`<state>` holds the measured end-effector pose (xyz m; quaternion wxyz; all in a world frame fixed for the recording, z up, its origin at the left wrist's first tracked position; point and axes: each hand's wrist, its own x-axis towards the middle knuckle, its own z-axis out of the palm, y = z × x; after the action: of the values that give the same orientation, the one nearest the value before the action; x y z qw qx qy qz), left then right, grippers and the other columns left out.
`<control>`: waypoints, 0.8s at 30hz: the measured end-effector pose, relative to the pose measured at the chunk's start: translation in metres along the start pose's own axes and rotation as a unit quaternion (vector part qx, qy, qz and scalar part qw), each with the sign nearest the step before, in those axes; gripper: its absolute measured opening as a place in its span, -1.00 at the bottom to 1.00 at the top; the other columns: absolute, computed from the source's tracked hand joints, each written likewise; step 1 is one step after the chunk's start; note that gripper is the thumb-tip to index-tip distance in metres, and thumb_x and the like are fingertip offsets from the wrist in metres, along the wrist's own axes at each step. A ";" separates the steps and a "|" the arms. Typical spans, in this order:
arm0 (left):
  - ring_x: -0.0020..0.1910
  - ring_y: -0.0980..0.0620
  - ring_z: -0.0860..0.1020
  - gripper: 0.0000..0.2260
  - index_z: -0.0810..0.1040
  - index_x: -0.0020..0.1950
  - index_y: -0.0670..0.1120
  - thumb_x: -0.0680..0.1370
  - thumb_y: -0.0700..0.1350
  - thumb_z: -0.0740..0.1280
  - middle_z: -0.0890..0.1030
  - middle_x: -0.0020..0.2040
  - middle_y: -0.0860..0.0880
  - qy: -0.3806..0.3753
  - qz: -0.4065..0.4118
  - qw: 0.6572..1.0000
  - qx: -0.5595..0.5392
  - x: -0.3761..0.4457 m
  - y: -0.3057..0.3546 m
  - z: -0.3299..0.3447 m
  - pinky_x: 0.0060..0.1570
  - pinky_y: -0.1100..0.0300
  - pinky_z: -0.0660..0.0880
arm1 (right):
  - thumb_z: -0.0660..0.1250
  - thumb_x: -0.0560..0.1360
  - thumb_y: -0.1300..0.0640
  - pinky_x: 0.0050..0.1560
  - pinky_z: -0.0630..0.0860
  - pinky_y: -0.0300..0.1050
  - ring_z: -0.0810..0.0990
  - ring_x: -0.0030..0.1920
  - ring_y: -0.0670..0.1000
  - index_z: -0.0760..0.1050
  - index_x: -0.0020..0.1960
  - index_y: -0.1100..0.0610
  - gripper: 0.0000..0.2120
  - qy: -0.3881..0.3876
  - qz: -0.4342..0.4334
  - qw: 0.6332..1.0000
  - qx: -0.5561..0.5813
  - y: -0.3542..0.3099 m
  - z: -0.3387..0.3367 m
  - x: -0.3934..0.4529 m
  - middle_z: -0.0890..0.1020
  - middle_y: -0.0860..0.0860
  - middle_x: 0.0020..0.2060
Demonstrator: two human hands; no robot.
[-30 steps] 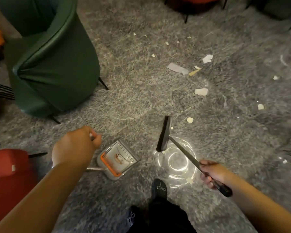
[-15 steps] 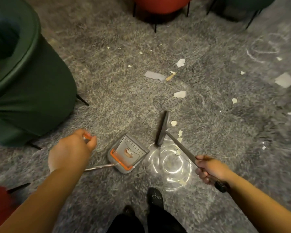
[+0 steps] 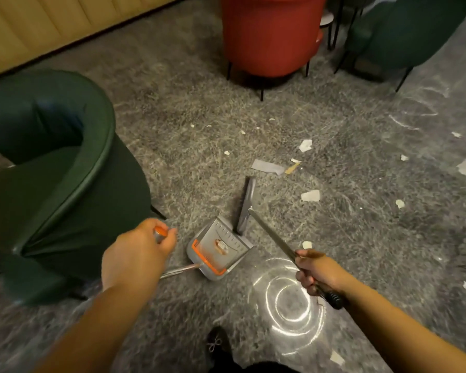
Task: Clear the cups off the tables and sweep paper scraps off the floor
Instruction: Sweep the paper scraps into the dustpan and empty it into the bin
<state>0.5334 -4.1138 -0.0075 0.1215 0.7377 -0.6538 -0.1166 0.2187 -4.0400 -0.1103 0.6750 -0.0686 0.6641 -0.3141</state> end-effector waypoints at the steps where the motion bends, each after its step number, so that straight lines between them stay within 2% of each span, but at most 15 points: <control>1: -0.31 -0.16 0.52 -0.84 0.55 -0.15 0.09 0.50 0.15 0.37 0.58 -0.33 -0.03 0.004 0.006 1.000 -0.004 0.014 -0.004 -0.004 -0.33 0.14 0.35 | 0.14 0.64 0.24 -0.61 0.22 -0.37 0.25 -0.63 -0.09 0.31 0.16 0.05 -0.85 -0.003 -0.005 1.000 0.006 -0.011 0.014 0.006 0.38 0.11 -0.46; 5: -0.38 -0.04 0.36 -0.84 0.52 -0.17 0.13 0.50 0.18 0.35 0.40 -0.41 0.08 0.006 0.011 1.000 -0.008 0.072 -0.016 -0.013 -0.37 0.16 0.27 | 0.11 0.64 0.27 -0.63 0.22 -0.37 0.25 -0.65 -0.09 0.29 0.09 0.07 -0.88 -0.010 -0.024 0.999 0.029 -0.053 0.056 0.029 0.35 0.08 -0.52; 7: -0.39 -0.02 0.36 -0.84 0.51 -0.16 0.15 0.50 0.20 0.33 0.37 -0.43 0.12 0.003 0.006 1.000 -0.013 0.101 -0.017 -0.015 -0.38 0.17 0.27 | 0.11 0.64 0.27 -0.62 0.22 -0.37 0.25 -0.65 -0.09 0.30 0.11 0.08 -0.87 -0.007 -0.030 0.999 0.032 -0.076 0.071 0.042 0.35 0.09 -0.51; 11: -0.34 -0.10 0.52 -0.82 0.49 -0.17 0.14 0.50 0.21 0.32 0.53 -0.39 0.04 0.006 0.009 1.000 -0.028 0.159 -0.008 -0.012 -0.33 0.15 0.41 | 0.12 0.64 0.26 -0.61 0.22 -0.36 0.25 -0.64 -0.07 0.29 0.18 0.08 -0.84 -0.003 -0.031 0.999 0.033 -0.127 0.091 0.075 0.37 0.10 -0.50; 14: -0.34 -0.10 0.55 -0.82 0.51 -0.15 0.11 0.51 0.19 0.32 0.57 -0.37 0.02 0.012 0.015 0.999 -0.029 0.206 0.003 -0.004 -0.31 0.12 0.49 | 0.12 0.64 0.25 -0.60 0.22 -0.36 0.24 -0.63 -0.07 0.29 0.17 0.07 -0.85 -0.002 -0.026 0.999 0.027 -0.171 0.100 0.109 0.38 0.10 -0.49; 19: -0.31 -0.05 0.54 -0.80 0.47 -0.16 0.14 0.53 0.22 0.24 0.52 -0.37 0.12 -0.010 -0.013 1.000 -0.022 0.291 0.033 0.011 -0.28 0.14 0.44 | 0.12 0.64 0.25 -0.59 0.21 -0.36 0.24 -0.63 -0.07 0.29 0.08 0.05 -0.88 -0.015 -0.014 1.000 -0.005 -0.258 0.114 0.169 0.38 0.10 -0.50; 24: -0.23 -0.09 0.57 -0.78 0.48 -0.09 0.13 0.56 0.24 0.21 0.58 -0.27 0.03 -0.029 -0.045 0.998 -0.021 0.374 0.060 0.010 -0.22 0.12 0.47 | 0.12 0.65 0.23 -0.58 0.23 -0.38 0.24 -0.64 -0.08 0.30 0.12 0.03 -0.88 -0.029 0.007 0.998 -0.052 -0.346 0.135 0.217 0.38 0.11 -0.50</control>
<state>0.5180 -4.4923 -0.0020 0.1130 0.7600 -0.6205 -0.1568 0.2134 -4.4702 -0.1040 0.6916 -0.1086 0.6602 -0.2722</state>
